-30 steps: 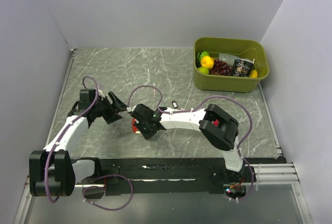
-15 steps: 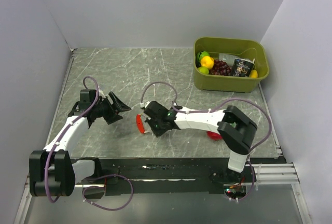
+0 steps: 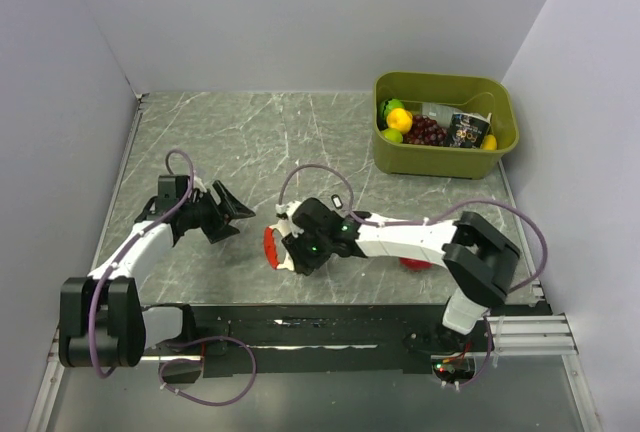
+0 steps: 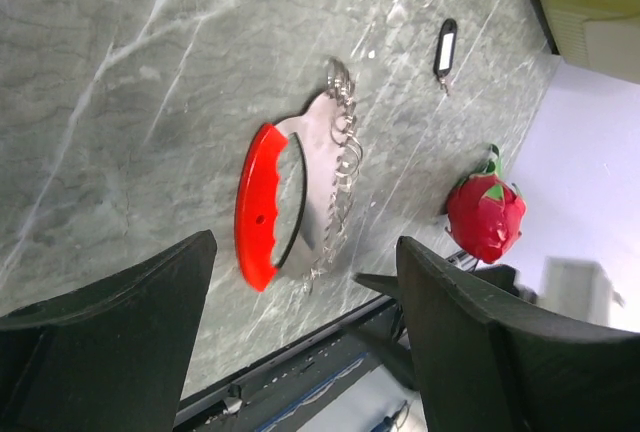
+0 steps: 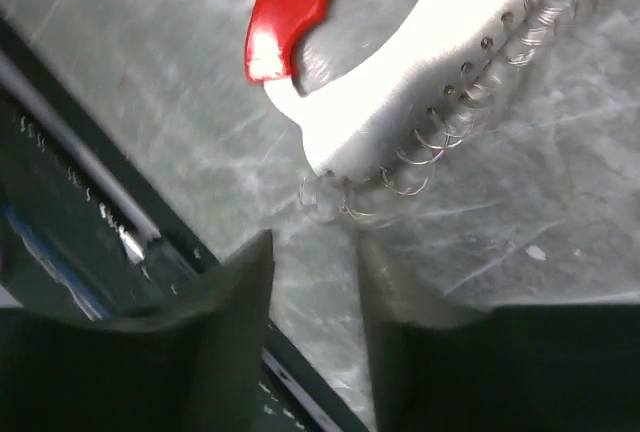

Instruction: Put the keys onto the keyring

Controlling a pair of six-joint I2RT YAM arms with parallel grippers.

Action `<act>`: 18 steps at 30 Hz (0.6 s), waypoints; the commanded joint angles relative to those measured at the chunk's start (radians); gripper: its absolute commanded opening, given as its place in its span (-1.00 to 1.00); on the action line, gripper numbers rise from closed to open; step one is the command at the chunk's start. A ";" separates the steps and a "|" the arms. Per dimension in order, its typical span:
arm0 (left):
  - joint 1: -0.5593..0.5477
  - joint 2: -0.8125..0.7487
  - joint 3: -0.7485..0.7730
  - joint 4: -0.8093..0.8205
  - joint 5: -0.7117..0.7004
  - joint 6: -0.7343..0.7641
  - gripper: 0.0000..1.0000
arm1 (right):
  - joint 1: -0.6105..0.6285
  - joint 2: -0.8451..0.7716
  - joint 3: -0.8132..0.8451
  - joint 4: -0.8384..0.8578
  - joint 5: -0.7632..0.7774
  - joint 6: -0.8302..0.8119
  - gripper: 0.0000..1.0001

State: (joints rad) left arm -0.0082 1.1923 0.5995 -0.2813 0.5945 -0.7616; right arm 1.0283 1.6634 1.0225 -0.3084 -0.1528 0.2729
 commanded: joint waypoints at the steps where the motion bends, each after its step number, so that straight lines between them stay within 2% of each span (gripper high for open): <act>1: -0.001 0.024 -0.003 0.042 0.031 0.011 0.59 | 0.001 -0.160 -0.050 0.135 -0.064 -0.041 0.17; 2: -0.001 0.024 -0.006 0.044 0.031 0.013 0.59 | -0.011 -0.168 -0.048 0.129 -0.050 -0.038 0.26; 4: -0.001 0.024 -0.006 0.037 0.024 0.016 0.59 | -0.037 -0.166 -0.041 0.117 -0.051 -0.024 0.30; 8: -0.001 0.042 -0.006 0.028 0.018 0.030 0.59 | -0.137 -0.123 -0.047 0.124 -0.126 0.025 0.31; 11: -0.007 0.073 -0.004 0.018 0.011 0.047 0.58 | -0.166 -0.093 -0.052 0.135 -0.155 0.058 0.29; 14: -0.032 0.113 -0.006 0.024 -0.012 0.044 0.58 | -0.180 -0.053 -0.039 0.115 -0.156 0.074 0.28; 18: -0.123 0.159 0.002 0.062 -0.041 0.009 0.57 | -0.185 -0.001 -0.022 0.091 -0.154 0.087 0.27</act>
State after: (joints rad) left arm -0.0555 1.3197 0.5945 -0.2714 0.5808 -0.7376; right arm 0.8444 1.6215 0.9695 -0.2104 -0.2852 0.3313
